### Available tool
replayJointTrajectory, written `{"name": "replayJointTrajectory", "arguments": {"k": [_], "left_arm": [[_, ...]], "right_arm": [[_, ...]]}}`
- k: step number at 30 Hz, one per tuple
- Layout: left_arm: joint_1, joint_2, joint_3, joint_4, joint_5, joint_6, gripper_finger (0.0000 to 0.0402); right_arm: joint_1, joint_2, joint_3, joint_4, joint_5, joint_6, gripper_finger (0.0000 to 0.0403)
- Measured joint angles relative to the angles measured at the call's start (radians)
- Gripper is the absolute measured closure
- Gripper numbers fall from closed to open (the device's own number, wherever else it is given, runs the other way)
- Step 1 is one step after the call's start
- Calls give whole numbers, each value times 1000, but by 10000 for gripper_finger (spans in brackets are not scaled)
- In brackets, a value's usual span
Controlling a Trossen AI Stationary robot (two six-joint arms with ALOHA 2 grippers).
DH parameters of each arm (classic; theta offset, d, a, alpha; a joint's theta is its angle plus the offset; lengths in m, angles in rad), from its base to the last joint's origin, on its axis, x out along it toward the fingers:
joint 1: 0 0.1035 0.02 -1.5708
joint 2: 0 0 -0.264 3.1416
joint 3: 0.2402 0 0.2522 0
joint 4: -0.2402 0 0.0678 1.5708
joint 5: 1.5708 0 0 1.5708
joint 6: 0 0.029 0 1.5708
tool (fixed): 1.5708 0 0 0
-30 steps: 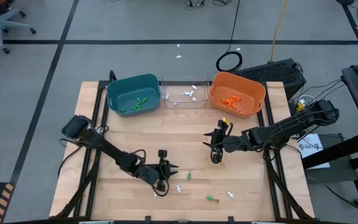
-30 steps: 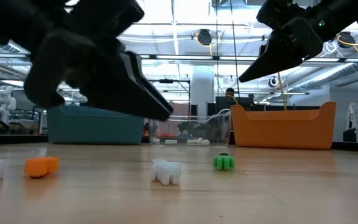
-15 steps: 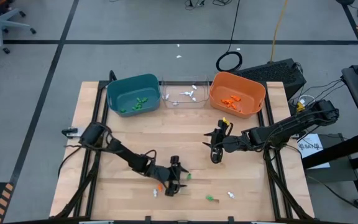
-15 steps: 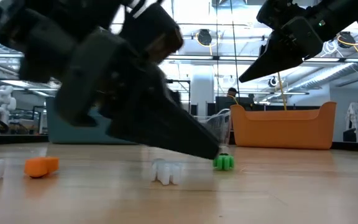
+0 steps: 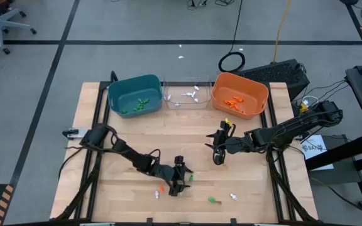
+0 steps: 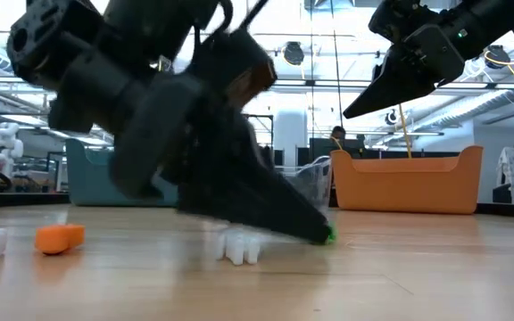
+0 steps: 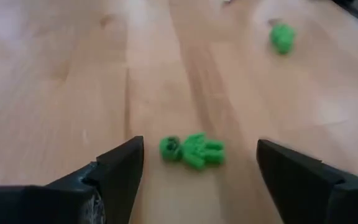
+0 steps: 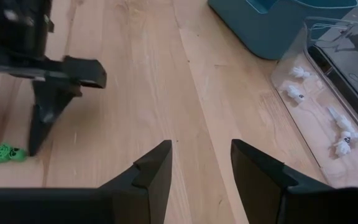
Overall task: Sort Halloween decoration
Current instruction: Put the green skeleton toy into the blue bin
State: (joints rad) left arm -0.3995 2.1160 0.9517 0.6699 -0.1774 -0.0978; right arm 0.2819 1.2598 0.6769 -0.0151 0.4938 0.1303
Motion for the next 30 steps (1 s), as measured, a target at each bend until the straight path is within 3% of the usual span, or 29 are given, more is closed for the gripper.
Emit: {"name": "replayJointTrajectory", "arguments": {"k": [7, 13, 23, 30], "left_arm": [[21, 41, 0, 33, -4, -4, 109], [33, 40, 1, 34, 60, 32, 158], [31, 41, 1, 32, 80, 79, 255], [32, 41, 1, 32, 80, 81, 282]], "right_arm": [[0, 0, 0, -4, 0, 7, 255], [0, 0, 0, -5, 0, 7, 255], [0, 0, 0, -5, 0, 7, 255], [0, 0, 0, -5, 1, 7, 255]]}}
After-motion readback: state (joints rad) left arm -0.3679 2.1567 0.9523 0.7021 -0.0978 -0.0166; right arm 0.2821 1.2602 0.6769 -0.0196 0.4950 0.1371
